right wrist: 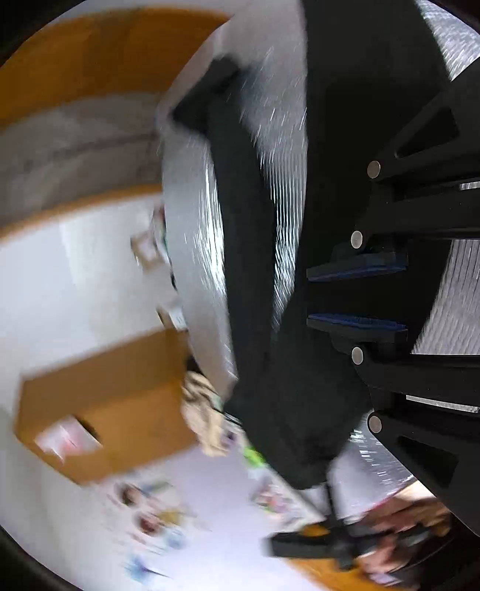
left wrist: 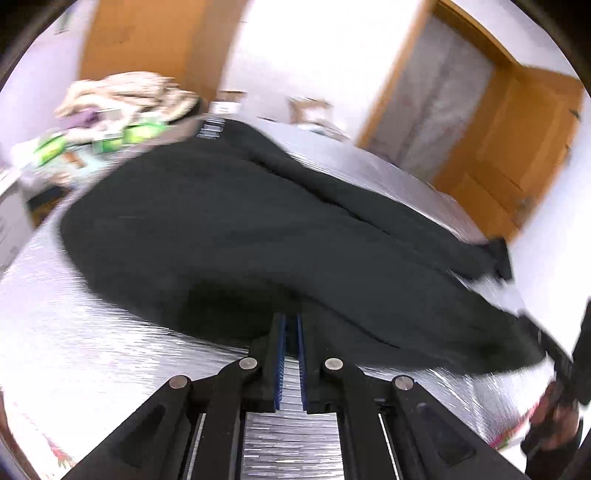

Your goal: Fold clothes

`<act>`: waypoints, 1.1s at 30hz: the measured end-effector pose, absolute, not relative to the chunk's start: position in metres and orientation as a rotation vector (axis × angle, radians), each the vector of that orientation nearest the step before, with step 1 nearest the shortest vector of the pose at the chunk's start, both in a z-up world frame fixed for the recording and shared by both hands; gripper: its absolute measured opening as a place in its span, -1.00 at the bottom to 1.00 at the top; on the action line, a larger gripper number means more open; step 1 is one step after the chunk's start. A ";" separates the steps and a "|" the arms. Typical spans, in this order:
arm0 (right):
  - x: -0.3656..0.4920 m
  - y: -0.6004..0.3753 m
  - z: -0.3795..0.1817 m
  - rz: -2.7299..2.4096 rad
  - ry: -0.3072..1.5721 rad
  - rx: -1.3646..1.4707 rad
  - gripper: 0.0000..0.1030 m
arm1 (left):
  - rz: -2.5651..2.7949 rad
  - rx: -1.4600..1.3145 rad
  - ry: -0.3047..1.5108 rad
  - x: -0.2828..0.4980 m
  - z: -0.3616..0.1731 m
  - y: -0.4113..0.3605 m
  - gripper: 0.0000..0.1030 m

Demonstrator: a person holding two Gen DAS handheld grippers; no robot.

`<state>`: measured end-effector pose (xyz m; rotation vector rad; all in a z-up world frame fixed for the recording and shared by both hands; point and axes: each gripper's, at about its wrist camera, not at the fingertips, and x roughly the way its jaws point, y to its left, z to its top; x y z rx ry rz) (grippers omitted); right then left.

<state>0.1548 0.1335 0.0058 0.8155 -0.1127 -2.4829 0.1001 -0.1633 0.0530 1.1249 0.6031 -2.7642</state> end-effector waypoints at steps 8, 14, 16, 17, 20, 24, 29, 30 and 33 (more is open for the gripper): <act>0.177 0.061 -0.014 -2.213 0.229 0.858 -0.59 | -2.465 1.006 0.797 0.121 0.039 -0.240 -0.90; 0.175 0.048 -0.027 -2.136 0.323 0.889 -0.54 | -2.394 0.948 0.854 0.122 0.033 -0.265 -0.84; 0.172 0.047 -0.033 -2.135 0.347 0.913 -0.46 | -2.391 0.946 0.858 0.117 0.033 -0.267 -0.81; 0.172 0.049 -0.034 -2.136 0.356 0.924 -0.45 | -2.389 0.943 0.863 0.115 0.033 -0.268 -0.81; 0.165 0.050 -0.036 -2.139 0.357 0.947 -0.45 | -2.383 0.941 0.877 0.110 0.033 -0.272 -0.80; 0.159 0.049 -0.035 -2.149 0.373 0.957 -0.85 | -2.369 0.938 0.936 0.112 0.033 -0.277 -0.80; 0.155 0.054 -0.031 -2.158 0.343 0.950 -0.92 | -2.368 0.850 1.015 0.122 0.036 -0.290 -0.80; 0.154 0.055 -0.030 -2.163 0.338 0.949 -0.92 | -2.363 0.827 1.018 0.124 0.037 -0.293 -0.80; 0.151 0.059 -0.028 -2.181 0.322 0.952 -0.92 | -2.344 0.767 1.100 0.128 0.034 -0.307 -0.77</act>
